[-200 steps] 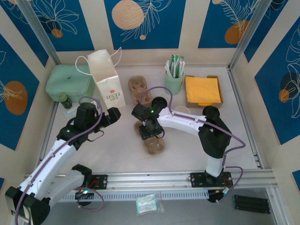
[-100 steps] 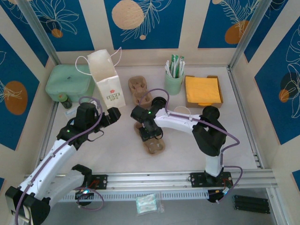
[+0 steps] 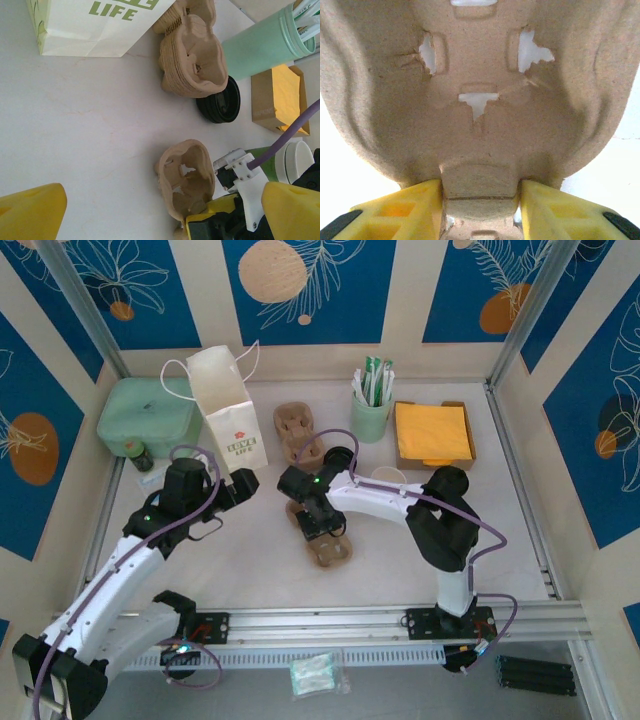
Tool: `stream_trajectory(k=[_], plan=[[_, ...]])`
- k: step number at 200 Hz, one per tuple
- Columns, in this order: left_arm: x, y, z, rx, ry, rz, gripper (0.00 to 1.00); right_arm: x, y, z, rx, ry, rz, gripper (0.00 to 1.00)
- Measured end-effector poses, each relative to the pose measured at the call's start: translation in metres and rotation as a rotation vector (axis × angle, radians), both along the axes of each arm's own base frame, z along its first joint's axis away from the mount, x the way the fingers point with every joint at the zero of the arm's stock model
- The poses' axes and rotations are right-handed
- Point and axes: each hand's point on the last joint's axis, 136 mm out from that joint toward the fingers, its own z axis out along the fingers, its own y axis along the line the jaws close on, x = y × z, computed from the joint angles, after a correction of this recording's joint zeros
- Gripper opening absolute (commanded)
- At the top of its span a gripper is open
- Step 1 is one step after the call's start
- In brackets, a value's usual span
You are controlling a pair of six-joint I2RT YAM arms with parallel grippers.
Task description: Pack the takeout coffee
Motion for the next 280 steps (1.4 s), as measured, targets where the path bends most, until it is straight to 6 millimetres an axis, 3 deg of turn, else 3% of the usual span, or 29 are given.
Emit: stream_trajectory(k=[60, 86, 143, 183, 227, 251, 280], plan=[[-0.001, -0.001, 0.009, -0.003, -0.002, -0.011, 0.99, -0.005, -0.001, 0.006, -0.016, -0.008, 0.015, 0.36], [0.002, -0.002, 0.042, -0.004, -0.065, -0.027, 0.99, -0.005, -0.001, 0.020, 0.008, -0.027, 0.016, 0.36], [0.009, 0.002, 0.116, 0.040, -0.203, -0.046, 0.99, -0.001, -0.002, 0.075, 0.135, -0.109, -0.001, 0.37], [0.031, 0.002, 0.151, 0.135, -0.250, -0.052, 1.00, 0.006, -0.011, 0.110, 0.229, -0.154, -0.035, 0.36], [0.068, -0.002, 0.172, 0.231, -0.270, -0.066, 0.99, 0.010, -0.020, 0.140, 0.327, -0.175, -0.061, 0.36], [0.088, -0.005, 0.180, 0.282, -0.279, -0.077, 0.99, 0.013, -0.022, 0.147, 0.365, -0.178, -0.062, 0.37], [0.109, -0.009, 0.180, 0.336, -0.275, -0.092, 0.99, 0.010, -0.031, 0.140, 0.371, -0.153, -0.064, 0.36]])
